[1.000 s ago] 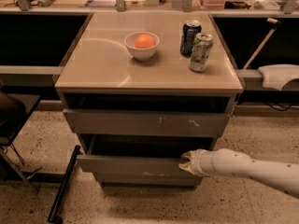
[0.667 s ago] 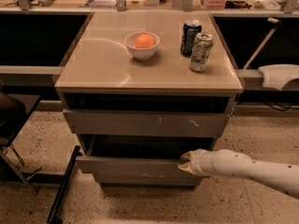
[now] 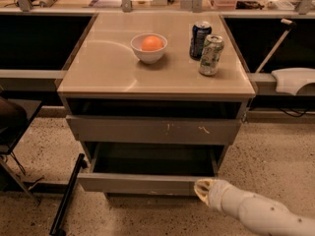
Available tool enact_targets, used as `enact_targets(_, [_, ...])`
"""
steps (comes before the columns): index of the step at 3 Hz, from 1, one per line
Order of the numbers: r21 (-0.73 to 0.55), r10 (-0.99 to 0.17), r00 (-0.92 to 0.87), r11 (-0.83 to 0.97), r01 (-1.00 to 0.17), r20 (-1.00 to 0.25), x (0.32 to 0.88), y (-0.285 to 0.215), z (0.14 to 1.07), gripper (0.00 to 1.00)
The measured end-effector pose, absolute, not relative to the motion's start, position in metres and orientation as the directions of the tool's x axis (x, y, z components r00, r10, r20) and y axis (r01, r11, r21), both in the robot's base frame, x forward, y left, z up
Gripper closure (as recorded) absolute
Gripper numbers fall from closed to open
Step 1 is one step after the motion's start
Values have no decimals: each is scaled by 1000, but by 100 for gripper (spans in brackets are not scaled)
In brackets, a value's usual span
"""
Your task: Open middle drawer
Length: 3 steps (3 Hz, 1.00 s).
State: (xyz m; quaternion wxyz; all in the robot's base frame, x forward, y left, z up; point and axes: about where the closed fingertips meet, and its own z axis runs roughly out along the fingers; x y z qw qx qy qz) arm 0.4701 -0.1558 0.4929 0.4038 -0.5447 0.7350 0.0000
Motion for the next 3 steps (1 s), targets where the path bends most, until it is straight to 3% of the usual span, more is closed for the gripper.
enact_targets(1, [-420,-785,-73,404,-812,-615,382,-139,491,100])
enact_targets(2, [-374,-780,-124,425,-824,-613,333,-146,475,81])
enact_targets(3, [-374,-780,-125,426,-824,-613,334,-146,475,58])
